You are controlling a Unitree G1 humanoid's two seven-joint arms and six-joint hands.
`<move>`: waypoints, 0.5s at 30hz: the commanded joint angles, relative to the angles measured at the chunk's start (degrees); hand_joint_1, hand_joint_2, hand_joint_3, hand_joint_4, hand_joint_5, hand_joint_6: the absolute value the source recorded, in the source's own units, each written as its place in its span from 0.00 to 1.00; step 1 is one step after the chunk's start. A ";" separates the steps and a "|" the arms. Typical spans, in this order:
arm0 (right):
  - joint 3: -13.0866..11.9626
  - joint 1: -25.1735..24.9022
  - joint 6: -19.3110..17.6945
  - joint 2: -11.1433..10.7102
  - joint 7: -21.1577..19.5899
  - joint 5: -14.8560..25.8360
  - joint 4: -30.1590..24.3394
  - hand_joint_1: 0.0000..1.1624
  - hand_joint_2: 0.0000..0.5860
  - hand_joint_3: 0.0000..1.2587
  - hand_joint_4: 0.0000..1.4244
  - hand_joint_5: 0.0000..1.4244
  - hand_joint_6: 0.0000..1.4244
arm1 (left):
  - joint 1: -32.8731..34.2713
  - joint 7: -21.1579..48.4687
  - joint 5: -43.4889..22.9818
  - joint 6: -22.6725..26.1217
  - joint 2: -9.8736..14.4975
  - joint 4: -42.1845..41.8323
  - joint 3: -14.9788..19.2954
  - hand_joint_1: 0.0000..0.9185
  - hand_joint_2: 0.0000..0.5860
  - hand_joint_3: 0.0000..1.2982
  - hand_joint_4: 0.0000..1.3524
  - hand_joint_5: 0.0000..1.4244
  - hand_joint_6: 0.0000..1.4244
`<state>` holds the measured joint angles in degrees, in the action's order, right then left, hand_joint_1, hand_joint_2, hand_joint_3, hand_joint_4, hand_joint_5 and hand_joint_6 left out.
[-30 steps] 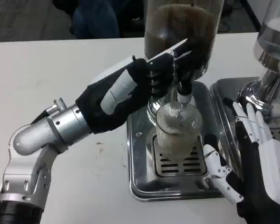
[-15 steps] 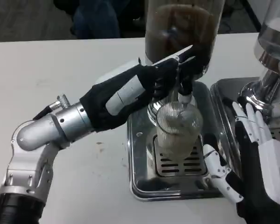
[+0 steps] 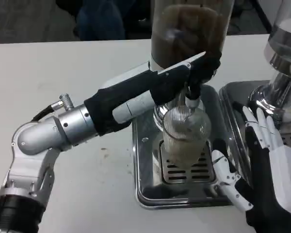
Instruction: Grasp the cup under the faucet to collect the drink, then remove the cup.
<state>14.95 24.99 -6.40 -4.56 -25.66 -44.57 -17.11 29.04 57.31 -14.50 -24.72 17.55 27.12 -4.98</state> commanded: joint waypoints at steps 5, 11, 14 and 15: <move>0.02 0.46 -0.63 0.06 -0.69 0.40 -0.04 0.16 0.74 0.10 0.02 0.00 0.02 | 0.40 1.37 3.37 -3.32 1.21 2.22 -2.39 0.00 0.12 0.00 0.00 0.00 0.00; -0.08 0.26 -0.60 -0.23 -0.27 0.61 -0.04 0.16 0.75 0.10 0.03 0.00 0.01 | 0.25 0.25 5.22 -6.60 1.42 2.32 -2.89 0.00 0.12 0.00 0.00 0.00 0.00; -0.10 0.19 -0.59 -0.44 -0.01 0.76 -0.08 0.16 0.75 0.10 0.04 0.00 0.01 | 0.01 -0.13 5.86 -7.85 1.54 2.20 -3.19 0.00 0.12 0.00 0.00 0.00 0.00; -0.09 0.22 -0.59 -0.52 0.05 0.82 -0.12 0.16 0.75 0.09 0.04 0.00 0.01 | -0.08 -0.26 6.08 -8.24 1.60 2.15 -3.36 0.00 0.12 0.00 0.00 0.00 0.00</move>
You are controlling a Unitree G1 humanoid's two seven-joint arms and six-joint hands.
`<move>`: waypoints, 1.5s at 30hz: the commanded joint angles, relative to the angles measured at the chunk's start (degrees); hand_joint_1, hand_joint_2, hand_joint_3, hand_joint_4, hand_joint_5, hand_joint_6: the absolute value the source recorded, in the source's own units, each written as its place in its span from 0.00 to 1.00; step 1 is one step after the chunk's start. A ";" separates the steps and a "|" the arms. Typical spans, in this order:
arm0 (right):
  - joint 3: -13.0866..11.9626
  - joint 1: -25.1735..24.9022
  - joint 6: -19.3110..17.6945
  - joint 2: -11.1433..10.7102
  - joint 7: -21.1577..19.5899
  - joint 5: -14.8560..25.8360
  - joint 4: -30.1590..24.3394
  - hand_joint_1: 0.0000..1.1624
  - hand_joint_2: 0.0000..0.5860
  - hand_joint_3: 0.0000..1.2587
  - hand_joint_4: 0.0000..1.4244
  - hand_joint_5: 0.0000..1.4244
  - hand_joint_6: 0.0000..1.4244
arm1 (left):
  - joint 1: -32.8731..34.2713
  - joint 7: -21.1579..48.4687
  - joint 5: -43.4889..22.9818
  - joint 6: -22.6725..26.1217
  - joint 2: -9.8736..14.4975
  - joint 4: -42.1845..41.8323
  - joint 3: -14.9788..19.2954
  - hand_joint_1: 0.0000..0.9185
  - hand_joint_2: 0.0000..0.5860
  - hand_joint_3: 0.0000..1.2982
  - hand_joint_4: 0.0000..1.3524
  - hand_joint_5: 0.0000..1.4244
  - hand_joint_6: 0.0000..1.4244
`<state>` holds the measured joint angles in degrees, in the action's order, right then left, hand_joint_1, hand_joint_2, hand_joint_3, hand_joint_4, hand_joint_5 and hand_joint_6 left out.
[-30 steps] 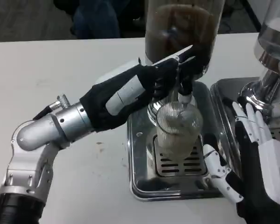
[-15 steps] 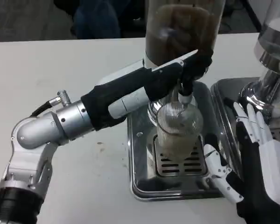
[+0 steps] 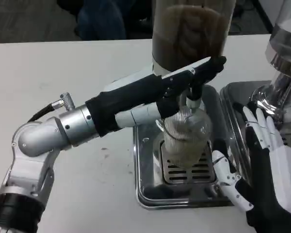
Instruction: Grasp the cup under the faucet to collect the drink, then remove the cup.
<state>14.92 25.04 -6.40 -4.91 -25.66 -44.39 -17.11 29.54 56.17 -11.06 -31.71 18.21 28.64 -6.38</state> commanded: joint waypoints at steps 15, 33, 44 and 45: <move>-0.06 1.26 1.18 -0.11 3.16 2.51 -1.31 0.16 0.70 0.06 0.02 0.00 0.00 | -1.10 -1.06 5.05 -6.36 1.83 0.63 -4.33 0.00 0.12 0.00 0.00 0.00 0.00; -3.28 2.16 3.37 -0.03 10.15 11.04 -1.60 0.14 0.58 0.03 0.00 0.00 0.00 | -1.83 -3.37 5.90 -7.99 2.91 -0.46 -6.66 0.00 0.11 0.00 0.00 0.00 0.00; -5.07 1.52 -1.12 -1.18 12.56 18.91 2.23 0.28 0.44 0.00 0.00 0.00 0.00 | -2.07 -4.27 5.90 -8.07 3.27 -0.91 -7.27 0.00 0.12 0.00 0.00 0.00 0.01; -5.21 1.43 -1.55 -1.27 12.77 19.38 2.60 0.29 0.42 0.00 0.00 0.00 0.00 | -2.10 -4.39 5.90 -8.11 3.34 -0.97 -7.34 0.00 0.12 0.00 0.00 0.00 0.01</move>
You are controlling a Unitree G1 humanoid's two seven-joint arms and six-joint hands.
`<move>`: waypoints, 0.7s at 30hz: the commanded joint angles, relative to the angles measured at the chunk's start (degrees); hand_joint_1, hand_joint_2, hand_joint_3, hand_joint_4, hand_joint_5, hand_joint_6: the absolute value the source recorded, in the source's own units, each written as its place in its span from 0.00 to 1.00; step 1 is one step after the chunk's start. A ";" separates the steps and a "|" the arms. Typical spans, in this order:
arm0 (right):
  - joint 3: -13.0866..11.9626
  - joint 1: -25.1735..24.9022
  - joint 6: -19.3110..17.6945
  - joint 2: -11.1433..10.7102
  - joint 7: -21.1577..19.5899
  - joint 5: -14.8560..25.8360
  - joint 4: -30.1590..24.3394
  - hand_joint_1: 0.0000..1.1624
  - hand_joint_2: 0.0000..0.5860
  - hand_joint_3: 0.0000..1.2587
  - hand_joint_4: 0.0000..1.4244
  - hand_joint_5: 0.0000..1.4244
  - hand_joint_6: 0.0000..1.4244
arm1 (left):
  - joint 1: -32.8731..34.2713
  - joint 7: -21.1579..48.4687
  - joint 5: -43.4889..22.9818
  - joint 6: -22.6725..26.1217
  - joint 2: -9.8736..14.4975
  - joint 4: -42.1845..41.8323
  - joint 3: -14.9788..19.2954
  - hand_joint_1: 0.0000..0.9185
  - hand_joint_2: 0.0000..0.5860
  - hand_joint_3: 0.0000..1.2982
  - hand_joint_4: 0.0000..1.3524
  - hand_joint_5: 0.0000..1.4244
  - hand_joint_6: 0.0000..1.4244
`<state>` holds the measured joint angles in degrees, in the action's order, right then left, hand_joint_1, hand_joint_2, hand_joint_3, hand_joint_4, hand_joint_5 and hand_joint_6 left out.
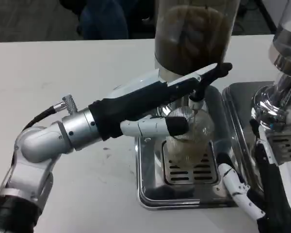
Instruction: Grasp the cup under the faucet to collect the drink, then remove the cup.
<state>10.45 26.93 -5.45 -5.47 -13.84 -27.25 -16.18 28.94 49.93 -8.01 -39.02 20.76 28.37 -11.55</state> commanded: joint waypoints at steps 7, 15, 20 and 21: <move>-1.65 -2.24 -8.66 -2.27 2.27 6.28 6.64 0.44 0.36 0.00 0.00 0.00 0.00 | -1.81 1.19 2.56 -0.79 1.11 -1.19 -2.44 0.00 0.12 0.01 0.00 0.00 0.01; -2.13 -4.39 -11.74 -3.65 3.78 7.59 10.75 0.48 0.35 0.00 0.00 0.00 0.00 | -1.93 0.98 2.52 -0.79 1.44 -1.53 -2.63 0.00 0.12 0.01 0.00 0.00 0.01; -2.30 -5.35 -11.69 -3.94 4.42 7.91 11.73 0.49 0.35 0.00 0.00 0.00 0.00 | -1.72 0.92 2.72 -0.91 1.60 -1.54 -2.73 0.00 0.13 0.01 0.00 0.00 0.01; -2.36 -5.57 -11.64 -3.91 4.45 7.91 11.90 0.49 0.35 0.00 0.00 0.00 0.00 | -1.68 0.95 2.74 -0.94 1.63 -1.47 -2.74 0.00 0.13 0.01 0.00 0.00 0.02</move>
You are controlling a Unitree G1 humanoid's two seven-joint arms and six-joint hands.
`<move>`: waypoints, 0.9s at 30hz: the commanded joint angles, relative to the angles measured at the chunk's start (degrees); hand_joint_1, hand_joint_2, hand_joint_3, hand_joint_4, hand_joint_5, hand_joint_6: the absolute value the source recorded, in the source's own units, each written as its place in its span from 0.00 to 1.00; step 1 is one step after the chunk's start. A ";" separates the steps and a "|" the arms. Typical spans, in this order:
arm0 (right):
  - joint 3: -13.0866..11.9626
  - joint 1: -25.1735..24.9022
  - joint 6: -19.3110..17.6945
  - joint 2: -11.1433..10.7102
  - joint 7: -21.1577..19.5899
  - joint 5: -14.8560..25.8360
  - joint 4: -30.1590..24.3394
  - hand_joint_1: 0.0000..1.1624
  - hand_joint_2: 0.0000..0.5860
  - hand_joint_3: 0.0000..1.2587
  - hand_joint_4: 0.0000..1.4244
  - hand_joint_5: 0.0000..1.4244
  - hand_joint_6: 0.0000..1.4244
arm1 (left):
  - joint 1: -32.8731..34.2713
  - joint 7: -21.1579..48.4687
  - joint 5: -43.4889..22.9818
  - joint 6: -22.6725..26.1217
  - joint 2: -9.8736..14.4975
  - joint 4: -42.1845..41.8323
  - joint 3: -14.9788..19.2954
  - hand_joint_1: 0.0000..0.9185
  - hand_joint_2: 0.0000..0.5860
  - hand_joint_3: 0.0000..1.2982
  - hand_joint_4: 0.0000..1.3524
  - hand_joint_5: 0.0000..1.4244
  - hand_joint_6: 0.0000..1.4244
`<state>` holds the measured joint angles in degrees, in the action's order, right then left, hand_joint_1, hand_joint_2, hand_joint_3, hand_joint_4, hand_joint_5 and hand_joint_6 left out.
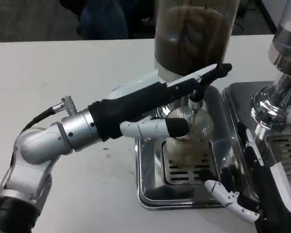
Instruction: Grasp the cup under the faucet to collect the drink, then remove the cup.
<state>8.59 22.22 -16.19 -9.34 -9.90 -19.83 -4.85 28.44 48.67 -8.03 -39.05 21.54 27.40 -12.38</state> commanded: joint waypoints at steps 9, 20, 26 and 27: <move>-0.72 -2.42 -0.42 0.20 0.52 0.45 1.81 0.49 0.35 0.00 0.00 0.00 0.00 | -0.89 2.14 3.34 -1.77 1.11 -0.08 -2.07 0.00 0.13 0.01 0.00 0.00 0.02; -0.70 -3.06 0.21 0.39 0.68 0.44 2.22 0.48 0.37 0.00 0.00 0.00 0.00 | -1.24 1.37 5.14 -3.83 1.77 -0.58 -2.50 0.00 0.13 0.01 0.00 0.00 0.02; -0.71 -3.20 0.66 0.64 0.76 0.51 2.05 0.48 0.38 0.00 0.00 0.00 0.00 | -1.36 1.22 5.17 -4.01 2.06 -0.82 -2.63 0.00 0.12 0.01 0.00 0.00 0.02; -0.72 -3.29 0.72 0.66 0.85 0.55 2.07 0.48 0.38 0.00 0.00 0.00 0.00 | -1.37 1.17 5.23 -4.03 2.11 -0.87 -2.64 0.00 0.12 0.01 0.00 0.00 0.02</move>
<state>8.16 19.44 -16.11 -9.02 -9.72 -19.80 -2.73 28.47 47.56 -5.70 -41.97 22.54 27.29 -12.73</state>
